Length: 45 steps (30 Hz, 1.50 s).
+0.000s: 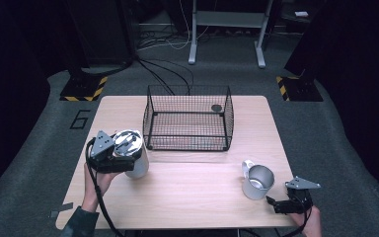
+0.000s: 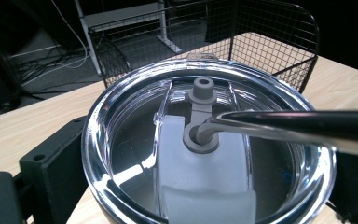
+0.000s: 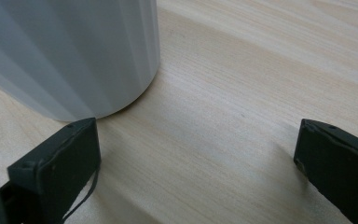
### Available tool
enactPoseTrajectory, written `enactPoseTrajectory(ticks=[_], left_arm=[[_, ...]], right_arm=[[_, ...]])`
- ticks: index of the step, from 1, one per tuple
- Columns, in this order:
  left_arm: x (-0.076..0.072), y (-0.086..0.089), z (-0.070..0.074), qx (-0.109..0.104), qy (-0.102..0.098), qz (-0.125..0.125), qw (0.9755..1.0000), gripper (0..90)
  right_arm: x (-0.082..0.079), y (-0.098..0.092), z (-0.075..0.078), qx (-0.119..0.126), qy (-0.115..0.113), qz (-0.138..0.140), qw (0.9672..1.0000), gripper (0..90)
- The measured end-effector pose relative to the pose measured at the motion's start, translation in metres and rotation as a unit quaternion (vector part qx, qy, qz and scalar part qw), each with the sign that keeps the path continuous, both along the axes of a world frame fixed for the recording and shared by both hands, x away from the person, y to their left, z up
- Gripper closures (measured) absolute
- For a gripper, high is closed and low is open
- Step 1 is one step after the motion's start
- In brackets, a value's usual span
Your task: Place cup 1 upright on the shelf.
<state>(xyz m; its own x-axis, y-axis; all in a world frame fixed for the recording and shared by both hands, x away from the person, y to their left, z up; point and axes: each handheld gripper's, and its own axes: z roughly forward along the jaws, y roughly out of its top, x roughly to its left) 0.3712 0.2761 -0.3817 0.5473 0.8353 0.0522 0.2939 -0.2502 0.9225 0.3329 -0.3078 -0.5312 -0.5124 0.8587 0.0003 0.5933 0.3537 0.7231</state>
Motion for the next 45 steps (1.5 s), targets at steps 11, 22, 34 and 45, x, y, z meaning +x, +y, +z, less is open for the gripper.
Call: enactPoseTrajectory(ticks=[11, 22, 34, 45], left_arm=[[0.005, -0.013, 0.009, 0.012, 0.001, -0.023, 0.9997, 4.1], [0.011, -0.026, 0.018, 0.017, -0.001, -0.049, 0.9986, 4.1], [0.025, -0.036, 0.028, 0.013, -0.003, -0.065, 0.9978, 4.1], [0.036, -0.047, 0.036, 0.014, -0.005, -0.076, 0.997, 4.1]], right_arm=[[0.0, 0.0, 0.0, 0.0, 0.0, 0.0, 1.0, 0.0], [0.0, 0.0, 0.0, 0.0, 0.0, 0.0, 1.0, 0.0], [0.0, 0.0, 0.0, 0.0, -0.001, 0.001, 1.0, 0.0], [0.0, 0.0, 0.0, 0.0, -0.001, 0.001, 1.0, 0.0]])
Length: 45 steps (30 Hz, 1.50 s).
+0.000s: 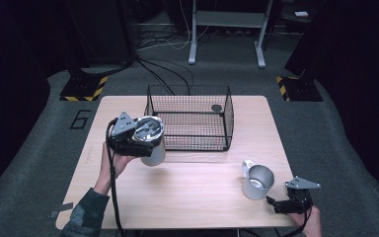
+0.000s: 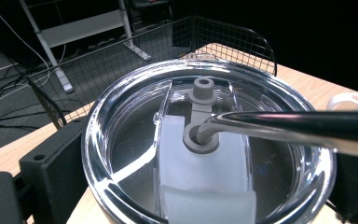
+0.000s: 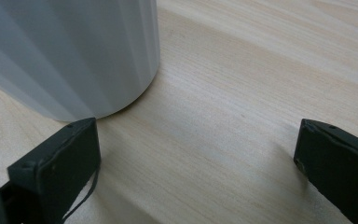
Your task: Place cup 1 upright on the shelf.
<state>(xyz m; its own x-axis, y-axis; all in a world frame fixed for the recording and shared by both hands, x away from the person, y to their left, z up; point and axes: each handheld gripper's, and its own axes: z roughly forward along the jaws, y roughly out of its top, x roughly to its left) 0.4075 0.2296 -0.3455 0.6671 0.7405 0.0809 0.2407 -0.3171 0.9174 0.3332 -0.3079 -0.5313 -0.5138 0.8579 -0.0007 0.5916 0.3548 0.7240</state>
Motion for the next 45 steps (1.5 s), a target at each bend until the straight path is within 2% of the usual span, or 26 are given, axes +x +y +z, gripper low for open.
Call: enactPoseTrajectory(ticks=[1, 2, 12, 14, 26, 40, 45], left_arm=[[0.0, -0.001, 0.001, -0.004, 0.004, -0.001, 1.0, 4.1], [0.002, -0.001, 0.004, -0.002, -0.002, -0.002, 1.0, 4.1], [0.01, -0.008, 0.015, 0.0, -0.004, -0.008, 1.0, 4.1], [0.013, -0.011, 0.018, -0.007, -0.004, -0.008, 0.9999, 4.1], [0.024, -0.018, 0.029, -0.014, -0.008, -0.012, 0.9998, 4.1], [0.038, -0.03, 0.044, -0.003, -0.019, -0.016, 0.9997, 4.1], [0.042, -0.032, 0.045, -0.008, -0.015, -0.01, 0.9998, 4.1]], right_arm=[[0.0, 0.0, 0.0, 0.0, 0.0, 0.0, 1.0, 0.0], [0.0, 0.0, 0.0, 0.0, 0.0, 0.0, 1.0, 0.0], [0.0, 0.0, 0.0, 0.0, 0.001, -0.001, 1.0, 0.0], [0.0, 0.0, 0.0, 0.0, 0.0, 0.0, 1.0, 0.0], [0.0, 0.0, 0.0, 0.0, 0.001, -0.001, 1.0, 0.0], [0.0, 0.0, 0.0, 0.0, -0.001, -0.001, 1.0, 0.0], [0.0, 0.0, 0.0, 0.0, -0.001, -0.001, 1.0, 0.0]])
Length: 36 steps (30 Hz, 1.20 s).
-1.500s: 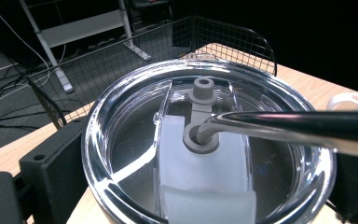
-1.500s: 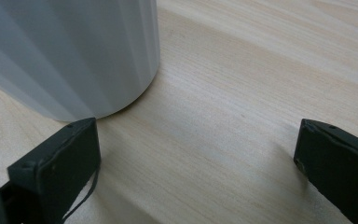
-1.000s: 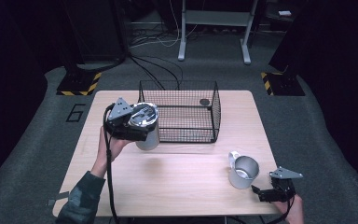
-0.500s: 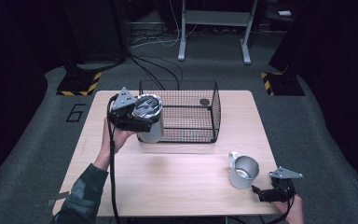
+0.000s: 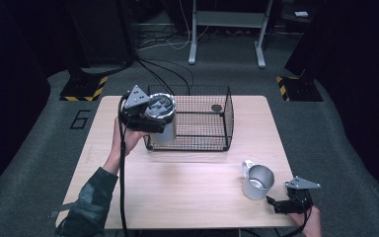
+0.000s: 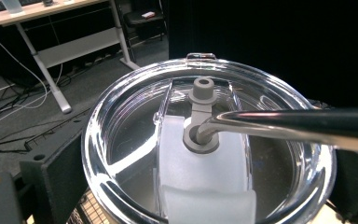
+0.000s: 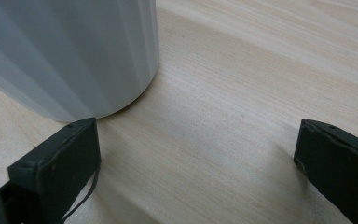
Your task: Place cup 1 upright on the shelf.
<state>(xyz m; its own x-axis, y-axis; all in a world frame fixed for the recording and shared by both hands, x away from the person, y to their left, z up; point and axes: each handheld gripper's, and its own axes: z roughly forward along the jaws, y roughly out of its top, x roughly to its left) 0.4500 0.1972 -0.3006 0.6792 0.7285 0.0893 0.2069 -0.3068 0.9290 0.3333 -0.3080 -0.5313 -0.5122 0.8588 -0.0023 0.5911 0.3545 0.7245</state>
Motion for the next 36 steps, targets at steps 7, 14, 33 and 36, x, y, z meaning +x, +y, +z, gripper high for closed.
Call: enactPoseTrajectory(ticks=[7, 14, 33, 36], left_arm=[[0.011, -0.002, 0.005, 0.003, -0.003, 0.004, 1.0, 4.1], [0.02, -0.006, 0.007, 0.006, -0.004, 0.008, 0.9999, 4.1], [0.054, -0.01, 0.001, 0.001, 0.02, 0.032, 0.9993, 4.1], [0.056, -0.011, -0.001, 0.004, 0.02, 0.035, 0.9992, 4.1]], right_arm=[[0.0, 0.0, 0.0, 0.0, 0.0, 0.0, 1.0, 0.0], [0.0, 0.0, 0.0, 0.0, 0.0, 0.0, 1.0, 0.0], [0.0, 0.0, 0.0, 0.0, 0.0, 0.0, 1.0, 0.0], [0.0, 0.0, 0.0, 0.0, 0.0, 0.0, 1.0, 0.0]])
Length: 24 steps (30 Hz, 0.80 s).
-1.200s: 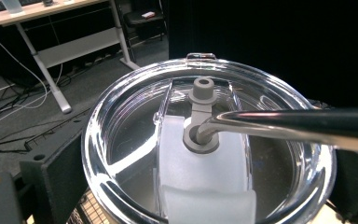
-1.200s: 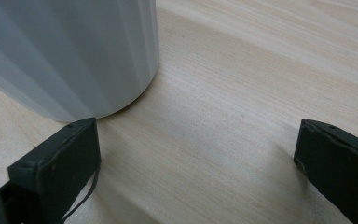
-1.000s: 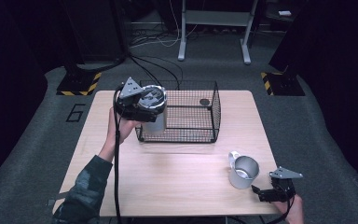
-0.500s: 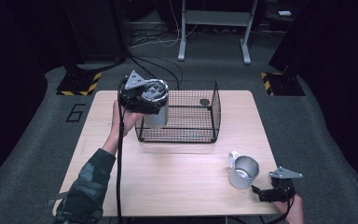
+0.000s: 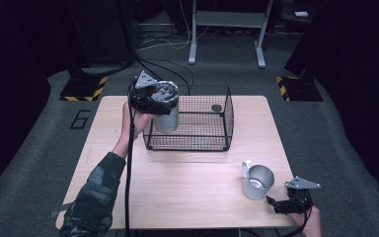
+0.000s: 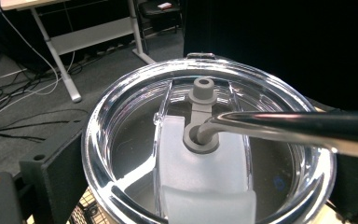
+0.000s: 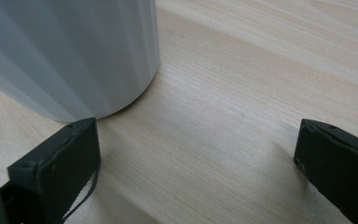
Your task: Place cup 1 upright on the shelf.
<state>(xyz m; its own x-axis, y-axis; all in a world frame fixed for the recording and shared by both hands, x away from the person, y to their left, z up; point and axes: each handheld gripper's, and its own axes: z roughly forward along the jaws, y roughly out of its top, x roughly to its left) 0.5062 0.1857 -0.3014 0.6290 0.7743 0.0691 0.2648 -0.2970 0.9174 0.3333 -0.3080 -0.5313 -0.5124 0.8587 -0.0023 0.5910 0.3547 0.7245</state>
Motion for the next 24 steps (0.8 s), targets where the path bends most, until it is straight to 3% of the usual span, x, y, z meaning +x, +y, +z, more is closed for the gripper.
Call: enactPoseTrajectory(ticks=[24], left_arm=[[0.03, -0.01, -0.022, 0.016, 0.018, 0.032, 0.9992, 4.0]], right_arm=[[0.0, 0.0, 0.0, 0.0, 0.0, 0.0, 1.0, 0.1]])
